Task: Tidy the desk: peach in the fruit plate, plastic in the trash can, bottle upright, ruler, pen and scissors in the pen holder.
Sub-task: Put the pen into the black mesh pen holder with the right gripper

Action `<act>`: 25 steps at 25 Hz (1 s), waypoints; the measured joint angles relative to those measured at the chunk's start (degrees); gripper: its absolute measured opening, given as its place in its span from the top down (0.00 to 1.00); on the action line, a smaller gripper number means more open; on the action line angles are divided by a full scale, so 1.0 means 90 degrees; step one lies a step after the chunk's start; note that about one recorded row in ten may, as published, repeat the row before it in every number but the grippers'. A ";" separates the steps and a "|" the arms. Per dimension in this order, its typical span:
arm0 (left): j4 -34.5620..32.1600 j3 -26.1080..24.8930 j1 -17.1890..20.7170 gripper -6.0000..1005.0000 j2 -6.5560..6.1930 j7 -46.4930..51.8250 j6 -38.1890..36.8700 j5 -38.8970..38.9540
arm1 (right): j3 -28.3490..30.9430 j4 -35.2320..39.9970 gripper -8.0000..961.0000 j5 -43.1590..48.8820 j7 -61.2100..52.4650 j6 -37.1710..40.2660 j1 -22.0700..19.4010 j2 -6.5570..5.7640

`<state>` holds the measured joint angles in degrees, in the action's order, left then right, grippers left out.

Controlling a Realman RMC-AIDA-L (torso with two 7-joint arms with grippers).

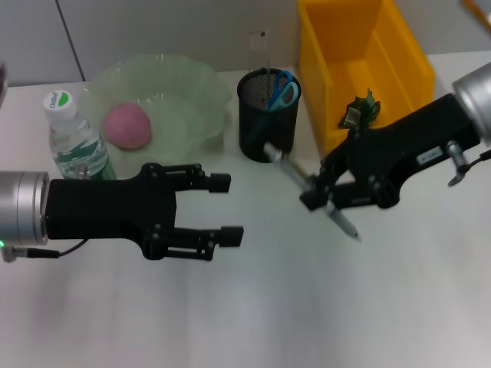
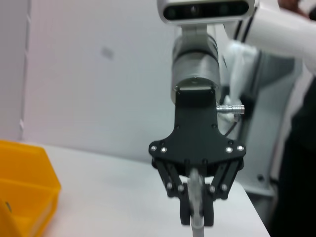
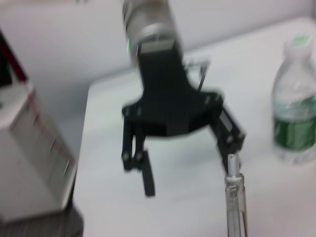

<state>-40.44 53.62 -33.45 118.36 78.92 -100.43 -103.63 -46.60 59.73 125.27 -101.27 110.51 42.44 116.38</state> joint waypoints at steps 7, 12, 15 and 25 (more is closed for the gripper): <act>0.1150 -0.0001 0.0253 0.19 0.0023 -0.1424 0.0583 0.0900 | 0.0847 -0.0004 0.84 -0.0654 0.0175 -0.0629 -0.0272 0.0027; 0.1995 -0.0001 0.0318 0.19 0.0034 -0.2460 0.1012 0.1653 | 0.0918 -0.0144 0.84 -0.1484 0.0426 -0.1735 -0.0588 0.0135; 0.2269 -0.0001 0.0379 0.19 0.0043 -0.2864 0.1257 0.2014 | 0.0911 -0.0281 0.84 -0.1988 0.0623 -0.2428 -0.0750 0.0247; 0.2554 -0.0002 0.0435 0.19 0.0050 -0.3451 0.1833 0.2315 | 0.0866 -0.1429 0.83 -0.2792 0.1009 -0.4052 -0.0546 0.0278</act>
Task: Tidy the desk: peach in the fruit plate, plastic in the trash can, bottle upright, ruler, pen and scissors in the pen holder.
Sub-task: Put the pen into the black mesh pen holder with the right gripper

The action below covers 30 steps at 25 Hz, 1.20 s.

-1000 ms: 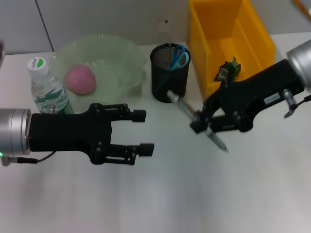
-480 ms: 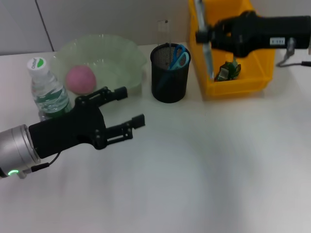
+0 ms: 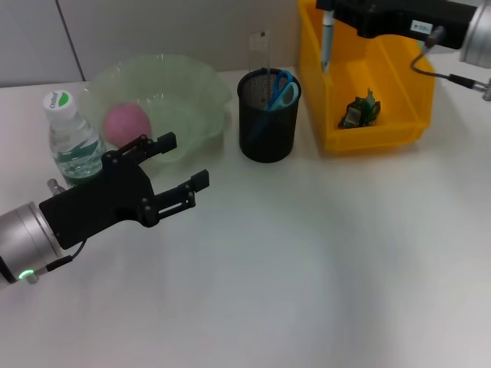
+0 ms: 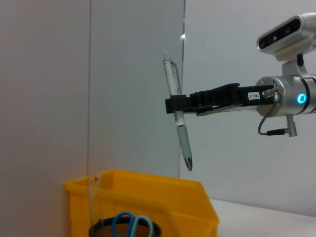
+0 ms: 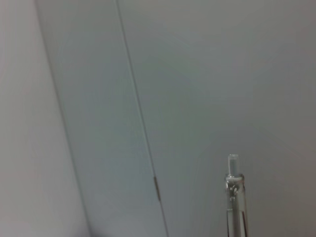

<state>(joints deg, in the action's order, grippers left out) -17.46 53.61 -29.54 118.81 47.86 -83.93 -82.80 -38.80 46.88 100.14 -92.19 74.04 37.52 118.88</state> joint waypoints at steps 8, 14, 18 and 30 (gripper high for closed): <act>0.0110 0.0000 -0.0038 0.19 0.0002 -0.0113 0.0190 0.0115 | -0.0082 -0.1146 0.83 -0.0350 0.0685 -0.0814 0.0526 0.0020; 0.0113 0.0009 -0.0025 0.19 -0.0004 -0.0093 0.0190 0.0117 | -0.0086 -0.1780 0.83 -0.0988 0.1375 -0.0870 0.0598 0.0023; 0.0114 0.0016 -0.0003 0.19 -0.0007 -0.0069 0.0167 0.0119 | -0.0105 -0.2037 0.83 -0.1029 0.1589 -0.1015 0.0637 0.0031; 0.0127 0.0094 0.0051 0.19 -0.0008 -0.0064 0.0220 0.0052 | -0.0103 -0.3108 0.83 -0.1628 0.3010 -0.1453 0.0825 0.0067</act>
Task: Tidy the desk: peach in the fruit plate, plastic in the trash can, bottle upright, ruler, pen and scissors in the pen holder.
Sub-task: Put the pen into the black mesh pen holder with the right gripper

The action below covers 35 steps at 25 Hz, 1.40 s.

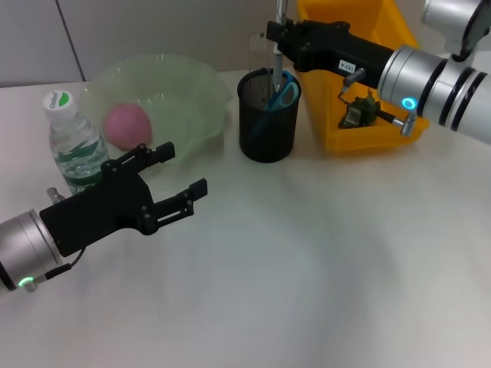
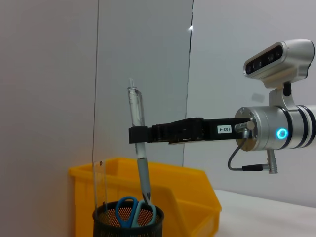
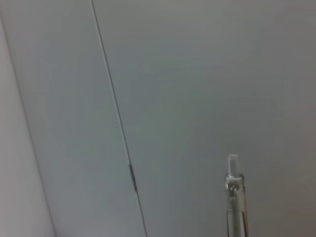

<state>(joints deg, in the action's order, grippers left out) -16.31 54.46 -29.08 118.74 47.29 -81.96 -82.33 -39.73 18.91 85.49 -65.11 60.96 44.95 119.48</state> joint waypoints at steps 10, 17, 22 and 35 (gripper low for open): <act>0.0049 0.0085 0.0026 0.19 0.0000 -0.0006 0.0193 -0.0012 | 0.0001 -0.0342 0.82 -0.0267 0.0577 -0.0151 0.0042 0.0015; 0.0074 0.0213 0.0058 0.19 0.0010 -0.0040 0.0496 -0.0012 | 0.0001 -0.0403 0.82 -0.0279 0.0652 -0.0153 0.0045 0.0015; 0.0074 0.0226 0.0079 0.19 0.0010 -0.0045 0.0504 -0.0012 | 0.0000 -0.0411 0.82 -0.0281 0.0655 -0.0153 0.0045 0.0015; 0.0074 0.0228 0.0077 0.19 0.0009 -0.0050 0.0503 0.0005 | 0.0000 -0.0602 0.82 -0.0264 0.0655 -0.0481 0.0241 0.0015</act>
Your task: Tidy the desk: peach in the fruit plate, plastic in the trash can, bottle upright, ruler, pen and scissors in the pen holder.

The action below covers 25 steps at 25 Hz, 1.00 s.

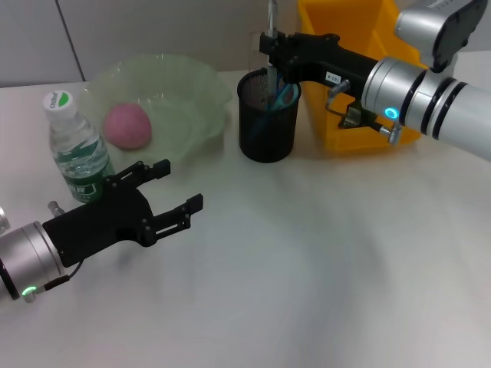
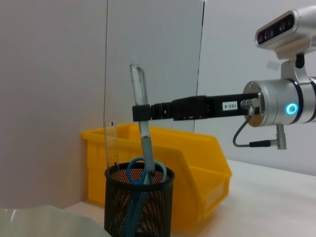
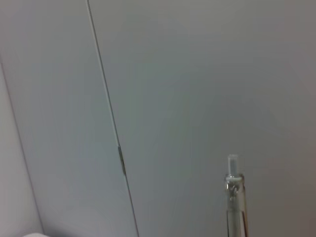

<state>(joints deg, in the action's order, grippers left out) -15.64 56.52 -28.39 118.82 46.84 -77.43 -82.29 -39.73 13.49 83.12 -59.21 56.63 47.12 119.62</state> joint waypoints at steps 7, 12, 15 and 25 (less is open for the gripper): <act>0.0000 0.0000 0.0000 0.19 -0.0018 0.0000 -0.0010 0.0031 | -0.0078 -0.0032 0.81 0.0011 -0.0038 -0.0069 0.0041 0.0000; 0.0000 -0.0001 0.0000 0.19 -0.0021 0.0001 -0.0022 0.0033 | -0.0078 -0.0010 0.59 -0.0010 -0.0046 -0.0014 0.0023 -0.0001; -0.0005 0.0000 0.0004 0.19 -0.0027 0.0016 -0.0036 0.0033 | -0.0055 0.0015 0.49 -0.0012 -0.0051 0.0075 -0.0005 0.0000; -0.0010 -0.0001 0.0030 0.19 -0.0026 0.0025 -0.0028 0.0025 | -0.0025 0.0109 0.20 -0.0541 -0.0014 0.0449 -0.0250 -0.0008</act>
<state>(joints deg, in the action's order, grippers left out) -15.73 56.51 -28.12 118.59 47.06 -77.68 -82.06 -39.96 14.47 78.25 -59.34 60.68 44.87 119.55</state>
